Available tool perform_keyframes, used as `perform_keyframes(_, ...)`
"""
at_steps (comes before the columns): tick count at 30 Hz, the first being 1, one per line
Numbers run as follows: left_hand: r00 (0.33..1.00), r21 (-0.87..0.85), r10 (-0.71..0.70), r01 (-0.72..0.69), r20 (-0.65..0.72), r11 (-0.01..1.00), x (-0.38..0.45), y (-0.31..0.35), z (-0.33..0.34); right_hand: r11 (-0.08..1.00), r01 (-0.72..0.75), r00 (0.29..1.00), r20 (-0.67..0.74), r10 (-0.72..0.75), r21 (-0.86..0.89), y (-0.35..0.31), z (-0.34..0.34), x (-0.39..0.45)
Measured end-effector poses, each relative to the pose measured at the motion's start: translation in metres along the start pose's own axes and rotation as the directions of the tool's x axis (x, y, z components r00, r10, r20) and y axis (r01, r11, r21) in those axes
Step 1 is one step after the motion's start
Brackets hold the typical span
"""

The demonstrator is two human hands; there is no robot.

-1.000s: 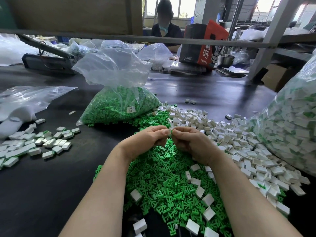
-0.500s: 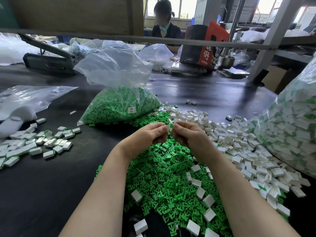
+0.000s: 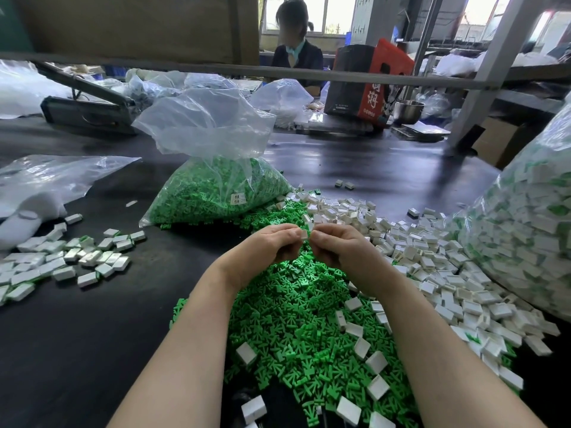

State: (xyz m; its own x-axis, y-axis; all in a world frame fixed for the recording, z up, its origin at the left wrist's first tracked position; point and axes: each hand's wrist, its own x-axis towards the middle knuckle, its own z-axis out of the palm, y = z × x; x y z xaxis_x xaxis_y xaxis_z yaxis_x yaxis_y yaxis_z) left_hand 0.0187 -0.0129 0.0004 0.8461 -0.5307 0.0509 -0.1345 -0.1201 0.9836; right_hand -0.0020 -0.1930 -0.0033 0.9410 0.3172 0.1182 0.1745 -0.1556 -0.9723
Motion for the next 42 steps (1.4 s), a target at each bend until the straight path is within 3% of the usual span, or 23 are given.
perform_keyframes(11,1.0,0.049,-0.005,0.003,0.029,0.999,0.003,0.004,0.004,0.985,-0.101,0.99,0.111,0.086,0.14,0.008,-0.004,0.0)
perform_keyframes(17,0.998,0.114,-0.035,0.03,0.042,0.993,0.002,0.0,0.0,0.996,-0.047,0.988,0.147,0.036,0.074,0.007,-0.006,0.002)
perform_keyframes(25,0.995,0.074,-0.055,0.048,0.087,0.996,-0.001,0.006,0.001,0.982,-0.137,0.969,0.225,0.105,0.13,0.009,-0.008,-0.001)
perform_keyframes(36,0.993,0.14,-0.075,0.062,0.09,0.988,0.0,0.006,0.002,0.96,-0.171,0.974,0.188,0.129,0.223,0.011,-0.006,-0.001)
perform_keyframes(42,0.988,0.181,-0.097,0.074,0.121,0.981,0.0,0.008,0.006,0.944,-0.197,0.963,0.234,0.135,0.265,0.011,-0.012,-0.002)
